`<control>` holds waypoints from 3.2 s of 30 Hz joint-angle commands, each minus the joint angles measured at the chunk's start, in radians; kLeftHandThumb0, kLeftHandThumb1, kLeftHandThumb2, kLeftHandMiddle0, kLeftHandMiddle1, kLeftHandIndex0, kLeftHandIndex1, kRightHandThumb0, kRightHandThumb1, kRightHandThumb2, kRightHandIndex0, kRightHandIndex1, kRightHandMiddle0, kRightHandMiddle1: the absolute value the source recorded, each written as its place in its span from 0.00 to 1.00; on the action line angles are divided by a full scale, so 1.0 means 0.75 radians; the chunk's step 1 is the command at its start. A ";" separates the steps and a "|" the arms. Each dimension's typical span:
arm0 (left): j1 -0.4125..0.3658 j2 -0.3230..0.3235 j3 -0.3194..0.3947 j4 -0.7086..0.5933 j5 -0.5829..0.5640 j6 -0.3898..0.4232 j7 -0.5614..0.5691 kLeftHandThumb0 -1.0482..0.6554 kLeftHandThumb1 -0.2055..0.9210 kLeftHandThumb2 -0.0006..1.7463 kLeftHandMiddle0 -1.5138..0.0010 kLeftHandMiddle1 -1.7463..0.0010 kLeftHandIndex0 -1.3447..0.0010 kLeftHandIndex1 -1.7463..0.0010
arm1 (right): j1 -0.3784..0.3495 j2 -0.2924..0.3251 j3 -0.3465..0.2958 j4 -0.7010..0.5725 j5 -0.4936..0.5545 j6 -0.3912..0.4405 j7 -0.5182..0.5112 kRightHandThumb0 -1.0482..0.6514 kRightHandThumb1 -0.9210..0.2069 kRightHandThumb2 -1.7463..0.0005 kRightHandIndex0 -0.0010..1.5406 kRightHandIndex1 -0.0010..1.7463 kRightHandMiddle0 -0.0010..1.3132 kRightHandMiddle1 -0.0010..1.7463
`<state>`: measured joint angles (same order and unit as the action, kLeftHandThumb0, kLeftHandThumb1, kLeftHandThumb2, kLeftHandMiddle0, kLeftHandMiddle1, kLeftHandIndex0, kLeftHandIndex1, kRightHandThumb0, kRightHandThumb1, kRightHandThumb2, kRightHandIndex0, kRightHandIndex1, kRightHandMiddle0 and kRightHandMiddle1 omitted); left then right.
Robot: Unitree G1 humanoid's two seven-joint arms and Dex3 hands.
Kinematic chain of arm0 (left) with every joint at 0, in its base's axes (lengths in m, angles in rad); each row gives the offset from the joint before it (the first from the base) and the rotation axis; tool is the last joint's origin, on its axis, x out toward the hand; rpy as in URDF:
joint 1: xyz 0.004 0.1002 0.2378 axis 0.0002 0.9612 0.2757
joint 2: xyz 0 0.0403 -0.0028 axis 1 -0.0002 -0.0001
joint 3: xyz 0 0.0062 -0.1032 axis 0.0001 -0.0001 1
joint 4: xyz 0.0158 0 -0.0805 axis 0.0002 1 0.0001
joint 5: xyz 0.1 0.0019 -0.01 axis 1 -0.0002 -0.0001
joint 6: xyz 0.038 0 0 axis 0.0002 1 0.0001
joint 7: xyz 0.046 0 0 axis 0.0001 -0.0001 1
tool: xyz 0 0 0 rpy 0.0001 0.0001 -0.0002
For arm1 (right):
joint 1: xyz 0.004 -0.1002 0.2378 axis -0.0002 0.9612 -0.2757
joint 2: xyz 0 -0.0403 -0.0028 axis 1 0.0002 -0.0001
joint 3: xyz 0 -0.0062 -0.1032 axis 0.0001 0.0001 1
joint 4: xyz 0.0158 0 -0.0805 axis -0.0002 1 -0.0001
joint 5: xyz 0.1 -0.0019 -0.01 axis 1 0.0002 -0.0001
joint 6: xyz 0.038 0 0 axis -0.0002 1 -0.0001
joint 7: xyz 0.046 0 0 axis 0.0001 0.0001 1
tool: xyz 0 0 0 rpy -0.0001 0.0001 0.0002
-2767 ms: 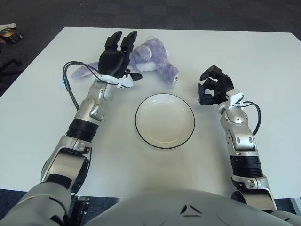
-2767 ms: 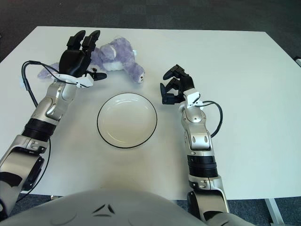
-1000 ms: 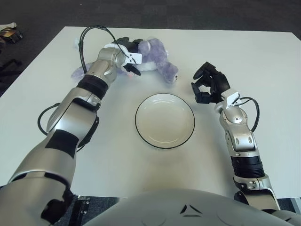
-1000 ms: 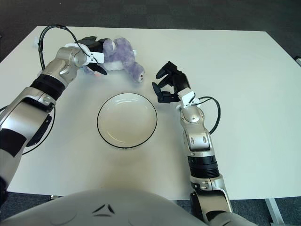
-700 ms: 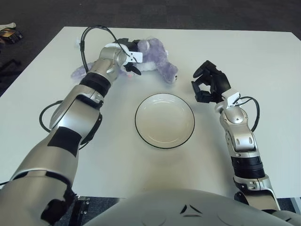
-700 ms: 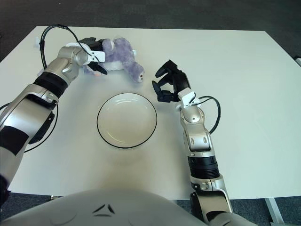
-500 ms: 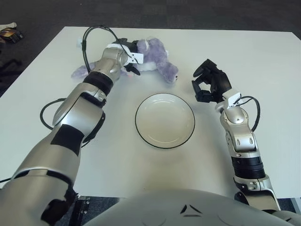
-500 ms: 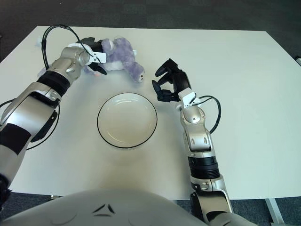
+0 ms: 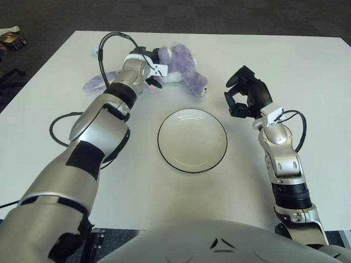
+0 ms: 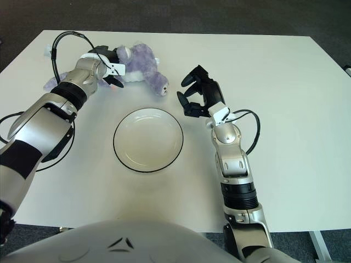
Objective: Put the doll into the plate.
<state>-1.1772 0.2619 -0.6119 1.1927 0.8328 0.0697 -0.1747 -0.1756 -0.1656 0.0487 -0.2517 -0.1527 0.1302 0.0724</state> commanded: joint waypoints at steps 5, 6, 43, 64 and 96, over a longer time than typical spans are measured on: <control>0.001 -0.068 -0.004 0.087 -0.021 0.080 -0.005 0.16 0.60 0.38 0.98 0.72 1.00 1.00 | -0.117 -0.033 0.046 0.020 -0.169 0.129 -0.036 0.23 0.16 0.61 0.09 0.90 0.04 0.92; 0.002 -0.072 0.000 0.090 -0.027 0.087 -0.005 0.18 0.57 0.40 0.99 0.71 1.00 1.00 | -0.125 -0.033 0.051 0.022 -0.180 0.140 -0.036 0.20 0.16 0.62 0.07 0.88 0.03 0.91; 0.095 -0.109 0.074 0.085 -0.177 0.028 0.152 0.85 0.54 0.59 0.59 0.13 1.00 0.26 | -0.654 0.041 0.200 0.478 -0.324 0.540 -0.032 0.09 0.02 0.82 0.00 0.28 0.00 0.36; 0.113 -0.104 0.084 0.058 -0.188 -0.013 0.160 0.88 0.48 0.62 0.50 0.17 1.00 0.10 | -0.732 0.036 0.235 0.604 -0.328 0.596 0.002 0.06 0.01 0.84 0.00 0.25 0.00 0.37; 0.120 -0.100 0.075 0.010 -0.196 -0.040 0.189 0.88 0.48 0.65 0.53 0.12 1.00 0.07 | -0.868 0.075 0.201 1.107 -0.265 0.448 -0.057 0.06 0.11 0.85 0.00 0.39 0.00 0.32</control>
<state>-1.1303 0.2018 -0.5477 1.1969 0.6886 0.0561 -0.0167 -0.8073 -0.1179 0.2007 0.5481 -0.3577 0.4736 0.0413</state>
